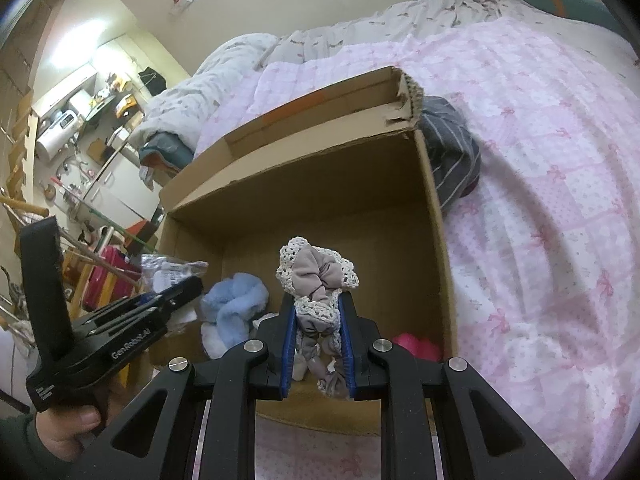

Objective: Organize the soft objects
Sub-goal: 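Carry the scrunchie with the right gripper and packet with the left over the box, then open both grippers to drop the packet and scrunchie into the box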

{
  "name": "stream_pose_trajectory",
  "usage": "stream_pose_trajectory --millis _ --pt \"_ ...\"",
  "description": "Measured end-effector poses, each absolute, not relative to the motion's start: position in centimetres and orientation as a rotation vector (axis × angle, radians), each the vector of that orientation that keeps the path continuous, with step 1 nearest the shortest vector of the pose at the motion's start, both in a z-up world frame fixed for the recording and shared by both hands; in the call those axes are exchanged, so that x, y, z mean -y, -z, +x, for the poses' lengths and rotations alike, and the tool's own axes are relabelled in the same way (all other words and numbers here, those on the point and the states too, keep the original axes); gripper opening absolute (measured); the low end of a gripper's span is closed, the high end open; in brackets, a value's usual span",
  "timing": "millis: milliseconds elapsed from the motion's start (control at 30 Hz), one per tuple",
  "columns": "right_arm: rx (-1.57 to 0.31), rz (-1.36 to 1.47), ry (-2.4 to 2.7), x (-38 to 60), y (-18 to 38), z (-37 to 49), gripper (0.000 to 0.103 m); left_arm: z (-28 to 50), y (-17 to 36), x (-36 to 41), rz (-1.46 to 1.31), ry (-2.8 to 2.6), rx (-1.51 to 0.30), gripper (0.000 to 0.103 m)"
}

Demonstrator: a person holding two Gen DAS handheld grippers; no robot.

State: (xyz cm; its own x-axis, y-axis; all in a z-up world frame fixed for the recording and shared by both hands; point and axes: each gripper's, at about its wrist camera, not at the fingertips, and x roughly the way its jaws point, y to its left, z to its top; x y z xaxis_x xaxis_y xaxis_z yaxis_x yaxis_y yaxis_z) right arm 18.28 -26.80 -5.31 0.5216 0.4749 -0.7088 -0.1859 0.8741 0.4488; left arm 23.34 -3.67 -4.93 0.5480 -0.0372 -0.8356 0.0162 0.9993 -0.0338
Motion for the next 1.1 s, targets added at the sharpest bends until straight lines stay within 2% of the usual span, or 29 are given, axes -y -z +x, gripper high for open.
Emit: stream_pose_trajectory --millis 167,233,300,333,1100 --pt "-0.951 0.324 -0.412 26.4 5.5 18.2 0.021 23.5 5.7 3.6 -0.079 0.050 -1.053 0.017" --pt "-0.956 0.325 -0.412 26.4 5.6 18.2 0.021 23.4 5.6 3.9 -0.060 0.035 -1.051 0.029" --pt "-0.959 0.323 -0.412 26.3 5.7 18.3 0.021 23.2 5.4 4.2 -0.038 0.026 -1.038 0.062" --pt "-0.959 0.322 -0.413 26.2 5.7 18.2 0.021 23.0 5.2 4.2 -0.033 0.022 -1.024 0.066" --pt "-0.926 0.324 -0.409 26.2 5.9 18.7 0.022 21.8 3.9 4.2 -0.009 0.011 -0.963 0.067"
